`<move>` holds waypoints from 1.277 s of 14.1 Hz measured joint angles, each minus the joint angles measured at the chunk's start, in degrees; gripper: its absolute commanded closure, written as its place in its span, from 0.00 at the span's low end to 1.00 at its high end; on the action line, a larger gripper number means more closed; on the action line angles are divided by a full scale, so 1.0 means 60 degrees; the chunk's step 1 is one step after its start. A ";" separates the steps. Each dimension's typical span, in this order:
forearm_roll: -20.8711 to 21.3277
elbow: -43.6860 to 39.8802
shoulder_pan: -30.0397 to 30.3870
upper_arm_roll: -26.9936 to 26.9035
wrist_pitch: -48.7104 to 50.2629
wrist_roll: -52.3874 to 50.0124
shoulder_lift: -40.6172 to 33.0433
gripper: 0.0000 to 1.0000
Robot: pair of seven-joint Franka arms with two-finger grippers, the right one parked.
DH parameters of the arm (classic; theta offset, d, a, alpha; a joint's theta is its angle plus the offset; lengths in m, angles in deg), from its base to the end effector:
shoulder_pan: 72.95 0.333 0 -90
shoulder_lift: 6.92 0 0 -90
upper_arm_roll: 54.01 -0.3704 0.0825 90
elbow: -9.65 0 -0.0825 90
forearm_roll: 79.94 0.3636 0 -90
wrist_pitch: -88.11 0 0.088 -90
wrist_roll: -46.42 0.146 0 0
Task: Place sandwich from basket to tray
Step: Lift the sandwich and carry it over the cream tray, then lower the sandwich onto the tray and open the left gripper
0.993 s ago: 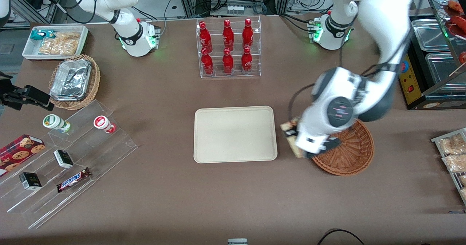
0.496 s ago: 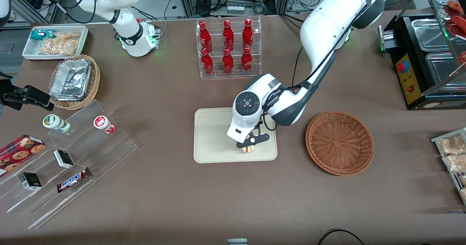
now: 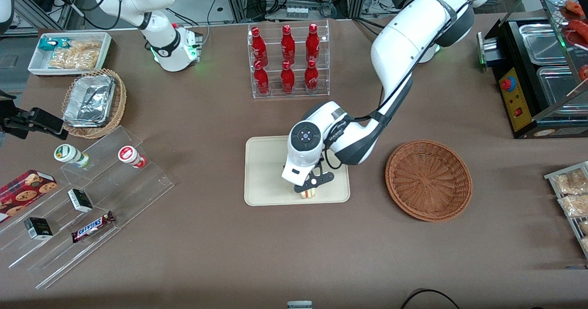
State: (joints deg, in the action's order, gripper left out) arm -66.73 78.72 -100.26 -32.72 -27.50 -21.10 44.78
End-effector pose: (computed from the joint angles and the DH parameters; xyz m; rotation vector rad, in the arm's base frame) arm 0.5856 -0.5081 0.2553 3.0731 0.5476 -0.1417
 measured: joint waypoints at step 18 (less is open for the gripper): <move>0.0378 -0.0038 -0.0379 0.0049 0.0599 0.0768 0.0096 0.01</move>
State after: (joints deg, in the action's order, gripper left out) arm -64.46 78.50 -102.54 -32.43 -23.90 -16.49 45.35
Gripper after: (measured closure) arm 0.396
